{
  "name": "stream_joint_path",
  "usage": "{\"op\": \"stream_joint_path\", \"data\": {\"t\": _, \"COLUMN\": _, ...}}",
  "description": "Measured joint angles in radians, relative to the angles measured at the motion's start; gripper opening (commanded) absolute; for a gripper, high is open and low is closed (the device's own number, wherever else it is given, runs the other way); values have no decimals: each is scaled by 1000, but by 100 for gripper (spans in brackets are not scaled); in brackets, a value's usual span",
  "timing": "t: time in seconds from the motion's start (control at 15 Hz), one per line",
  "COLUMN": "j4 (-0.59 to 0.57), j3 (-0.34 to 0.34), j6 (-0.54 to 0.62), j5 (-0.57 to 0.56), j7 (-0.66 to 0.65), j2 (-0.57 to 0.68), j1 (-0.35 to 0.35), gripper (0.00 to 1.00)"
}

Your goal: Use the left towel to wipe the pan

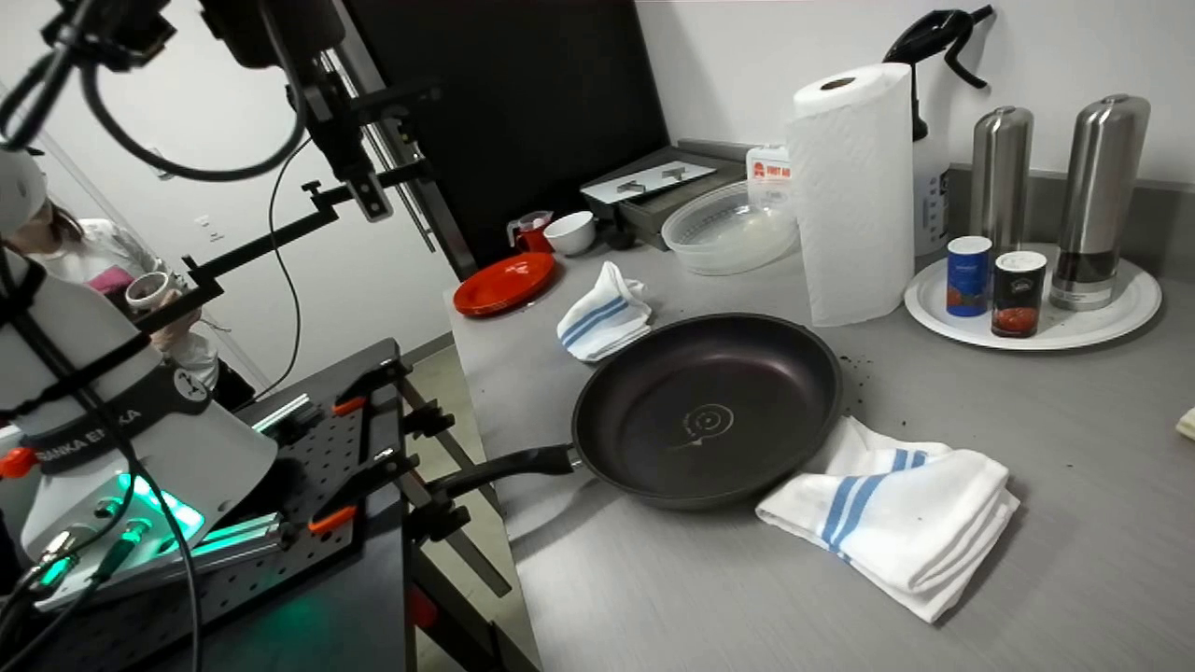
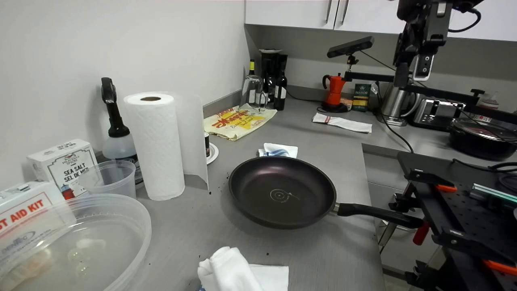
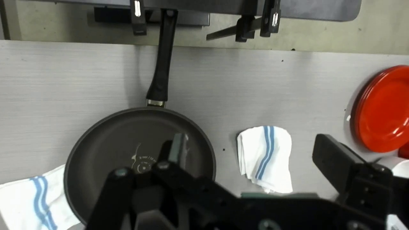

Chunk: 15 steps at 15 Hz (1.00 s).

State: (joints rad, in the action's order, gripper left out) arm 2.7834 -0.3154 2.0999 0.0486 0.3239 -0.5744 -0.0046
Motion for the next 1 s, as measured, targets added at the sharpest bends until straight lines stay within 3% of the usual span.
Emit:
{"op": "stream_joint_path", "data": {"t": 0.53, "j4": 3, "j3": 108, "j6": 132, "j5": 210, "j7": 19, "j2": 194, "j1": 92, "gripper": 100}}
{"op": "stream_joint_path", "data": {"t": 1.0, "j4": -1, "j3": 279, "j6": 416, "j5": 429, "j7": -81, "j2": 465, "j1": 172, "gripper": 100}}
